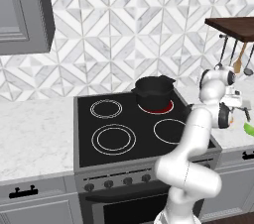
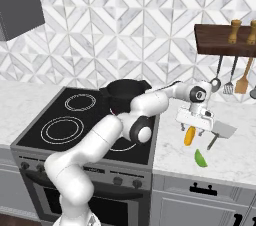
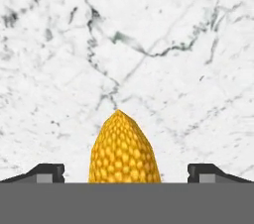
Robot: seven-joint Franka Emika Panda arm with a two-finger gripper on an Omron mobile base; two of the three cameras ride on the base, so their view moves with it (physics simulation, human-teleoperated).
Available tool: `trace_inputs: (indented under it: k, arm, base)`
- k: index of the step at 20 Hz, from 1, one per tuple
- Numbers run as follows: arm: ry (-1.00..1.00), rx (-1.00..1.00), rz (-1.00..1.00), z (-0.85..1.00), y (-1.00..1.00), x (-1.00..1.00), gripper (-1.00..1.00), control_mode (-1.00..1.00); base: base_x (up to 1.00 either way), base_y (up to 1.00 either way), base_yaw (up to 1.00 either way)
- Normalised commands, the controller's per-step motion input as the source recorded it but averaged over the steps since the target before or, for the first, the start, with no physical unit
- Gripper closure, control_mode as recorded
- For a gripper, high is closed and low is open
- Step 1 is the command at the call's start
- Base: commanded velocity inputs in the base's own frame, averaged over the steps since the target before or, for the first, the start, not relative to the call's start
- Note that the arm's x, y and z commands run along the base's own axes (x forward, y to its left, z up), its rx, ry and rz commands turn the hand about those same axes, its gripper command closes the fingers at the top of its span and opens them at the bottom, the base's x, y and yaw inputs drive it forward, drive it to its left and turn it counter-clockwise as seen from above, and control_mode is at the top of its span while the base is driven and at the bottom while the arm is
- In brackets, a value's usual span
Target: Put the lemon wedge and corn in the pot. Retrieve the spatula and lightly stir the vegetables in the pot.
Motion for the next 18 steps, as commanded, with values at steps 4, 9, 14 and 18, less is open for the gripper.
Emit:
trace_inputs:
  k: [4, 9, 14, 18]
  arm:
    - [0.00, 0.00, 0.00, -0.25, 0.00, -0.31, 1.00, -1.00]
    - [0.00, 0.00, 0.00, -0.36, 0.10, -0.01, 1.00, -1.00]
    - [-0.06, 0.00, 0.00, 0.01, 0.35, -0.14, 1.00, -1.00]
    - [-0.17, 0.00, 0.00, 0.63, 0.63, -0.29, 1.00, -1.00]
  base:
    - [0.00, 0.00, 0.00]
    - [0.00, 0.00, 0.00]
    - [0.00, 0.00, 0.00]
    - [0.00, 0.00, 0.00]
